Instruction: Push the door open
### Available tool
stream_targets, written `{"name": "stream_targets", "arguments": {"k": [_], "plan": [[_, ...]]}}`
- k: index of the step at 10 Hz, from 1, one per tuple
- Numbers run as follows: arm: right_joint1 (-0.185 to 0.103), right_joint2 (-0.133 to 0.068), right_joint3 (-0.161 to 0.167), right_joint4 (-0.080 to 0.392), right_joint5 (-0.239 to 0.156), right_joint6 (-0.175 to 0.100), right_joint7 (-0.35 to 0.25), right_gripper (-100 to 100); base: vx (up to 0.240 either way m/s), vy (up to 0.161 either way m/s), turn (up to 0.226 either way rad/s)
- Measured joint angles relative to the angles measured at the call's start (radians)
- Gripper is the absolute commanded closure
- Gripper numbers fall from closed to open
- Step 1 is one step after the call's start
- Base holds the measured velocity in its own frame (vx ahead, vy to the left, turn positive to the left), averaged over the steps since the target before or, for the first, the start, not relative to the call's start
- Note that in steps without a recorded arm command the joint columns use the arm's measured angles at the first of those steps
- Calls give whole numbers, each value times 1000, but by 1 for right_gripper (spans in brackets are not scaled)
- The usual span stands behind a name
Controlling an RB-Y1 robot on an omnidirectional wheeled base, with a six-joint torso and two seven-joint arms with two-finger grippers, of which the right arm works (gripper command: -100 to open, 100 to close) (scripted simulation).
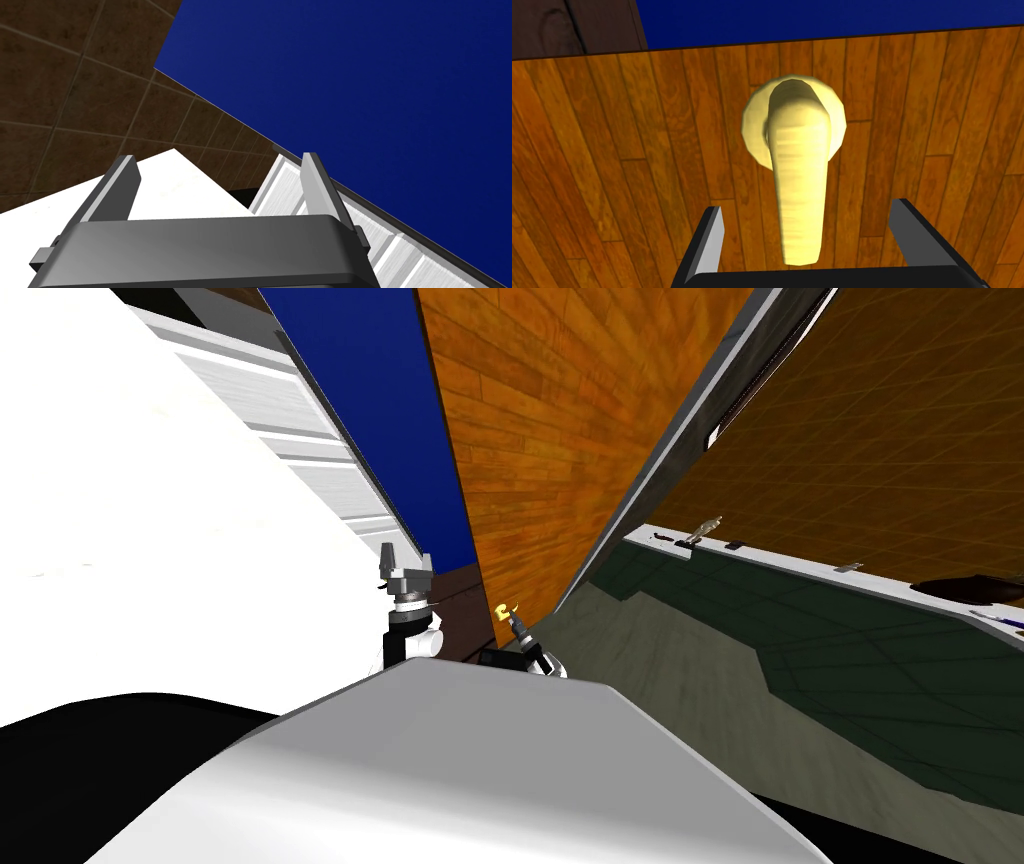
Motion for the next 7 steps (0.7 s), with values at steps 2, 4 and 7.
{"name": "stream_targets", "arguments": {"k": [2, 4, 7], "plan": [[-1, 4, -3, 5, 0, -3, 3, 100, 35, 24, -2], [-4, 3, -4, 4, 0, -2, 1, 100, -23, -22, 9], [-2, 3, -4, 6, 0, 1, 3, 100, -10, -6, -5]]}}
